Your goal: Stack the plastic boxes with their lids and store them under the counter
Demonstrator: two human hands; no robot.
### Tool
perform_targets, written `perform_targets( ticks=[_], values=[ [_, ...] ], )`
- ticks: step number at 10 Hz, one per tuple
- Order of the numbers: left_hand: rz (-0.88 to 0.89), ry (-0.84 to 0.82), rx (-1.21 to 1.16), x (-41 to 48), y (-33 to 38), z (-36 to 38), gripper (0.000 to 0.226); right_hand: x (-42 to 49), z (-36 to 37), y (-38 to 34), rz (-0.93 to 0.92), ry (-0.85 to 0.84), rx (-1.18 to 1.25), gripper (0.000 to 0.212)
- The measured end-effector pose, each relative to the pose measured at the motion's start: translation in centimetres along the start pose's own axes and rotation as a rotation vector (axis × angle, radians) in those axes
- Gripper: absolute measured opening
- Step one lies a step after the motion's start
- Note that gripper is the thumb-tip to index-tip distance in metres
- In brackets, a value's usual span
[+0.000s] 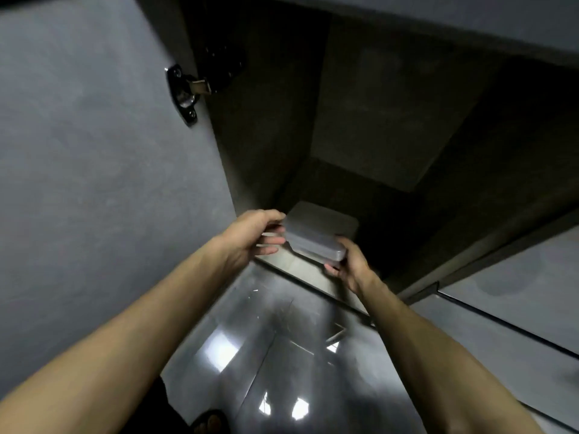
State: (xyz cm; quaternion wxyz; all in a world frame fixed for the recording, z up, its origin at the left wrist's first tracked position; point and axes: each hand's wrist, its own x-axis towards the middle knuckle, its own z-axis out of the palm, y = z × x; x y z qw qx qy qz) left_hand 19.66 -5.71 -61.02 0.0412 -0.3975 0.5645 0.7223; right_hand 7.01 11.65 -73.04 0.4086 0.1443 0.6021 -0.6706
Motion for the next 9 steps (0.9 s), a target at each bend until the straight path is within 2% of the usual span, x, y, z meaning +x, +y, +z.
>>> perform_targets(
  ticks=[2,5,7,9],
  values=[
    [0.002,0.020,-0.023,0.2,-1.2,-0.2,0.012,3.7,-0.7,0.9,0.016,0.043,0.033,0.017],
    [0.026,-0.015,-0.036,0.5,-1.7,-0.4,0.016,5.0,-1.6,1.5,0.015,0.114,0.061,0.007],
    [-0.006,-0.046,-0.051,-0.1,-0.3,0.2,0.015,3.2,-1.4,1.1,0.067,0.207,-0.088,0.009],
    [-0.083,-0.047,-0.081,-5.8,5.4,0.5,0.011,-5.7,0.7,-2.4,0.144,0.174,-0.088,0.017]
  ],
)
